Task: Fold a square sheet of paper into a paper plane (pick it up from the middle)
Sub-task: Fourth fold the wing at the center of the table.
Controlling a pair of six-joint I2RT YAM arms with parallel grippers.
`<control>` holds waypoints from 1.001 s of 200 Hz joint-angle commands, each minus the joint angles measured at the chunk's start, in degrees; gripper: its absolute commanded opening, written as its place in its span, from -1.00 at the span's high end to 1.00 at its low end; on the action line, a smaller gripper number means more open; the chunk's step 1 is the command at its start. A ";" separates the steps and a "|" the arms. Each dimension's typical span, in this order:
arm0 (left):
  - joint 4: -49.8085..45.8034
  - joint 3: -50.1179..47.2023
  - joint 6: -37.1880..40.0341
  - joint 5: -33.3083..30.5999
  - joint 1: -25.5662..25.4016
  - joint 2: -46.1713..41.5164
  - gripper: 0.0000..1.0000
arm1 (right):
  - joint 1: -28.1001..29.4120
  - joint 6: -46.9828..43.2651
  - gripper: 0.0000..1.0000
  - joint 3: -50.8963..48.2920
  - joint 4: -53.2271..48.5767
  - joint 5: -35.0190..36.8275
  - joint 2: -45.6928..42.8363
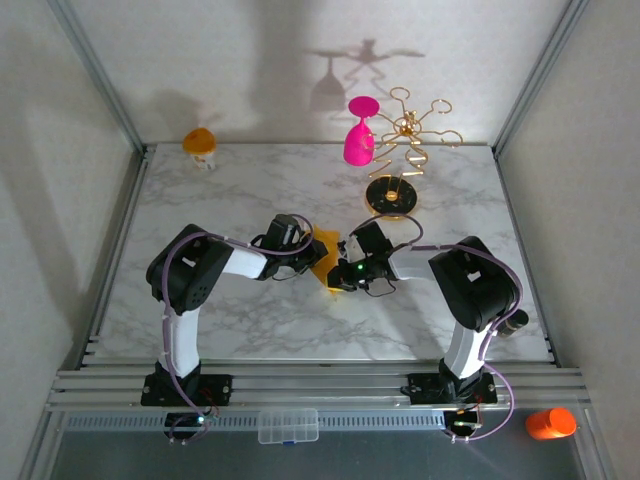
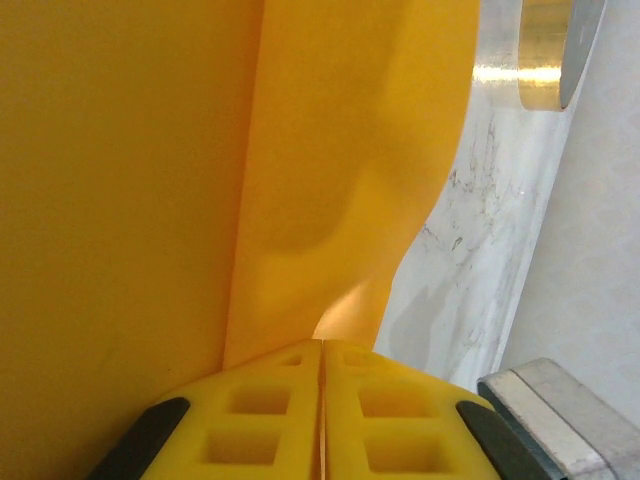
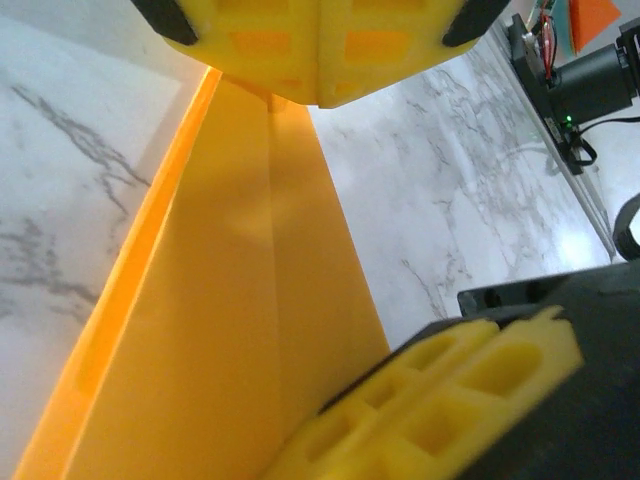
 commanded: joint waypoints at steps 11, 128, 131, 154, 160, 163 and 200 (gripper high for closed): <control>-8.72 -1.71 0.38 -4.78 1.08 4.46 0.80 | 0.66 0.32 0.87 -1.03 -1.44 0.25 0.28; -9.07 -1.72 -1.03 -4.76 1.17 3.63 0.80 | 0.71 -0.45 0.83 0.59 0.25 3.15 -4.15; -9.12 -1.75 -1.18 -4.67 1.17 3.51 0.80 | 0.61 -0.26 0.82 0.71 0.72 3.29 -4.72; -8.28 -2.10 -3.61 -4.70 0.93 2.79 0.80 | 0.51 2.71 0.81 0.60 4.08 4.96 -6.95; -8.10 -2.19 -4.29 -4.77 0.84 2.68 0.80 | 0.56 3.62 0.81 0.38 4.56 5.68 -7.04; -8.00 -2.24 -4.55 -4.78 0.82 2.63 0.80 | 0.64 4.06 0.81 0.27 4.89 6.09 -7.14; -7.04 -2.76 -6.75 -5.31 0.37 2.04 0.80 | 0.82 7.53 0.83 0.04 6.81 7.24 -4.95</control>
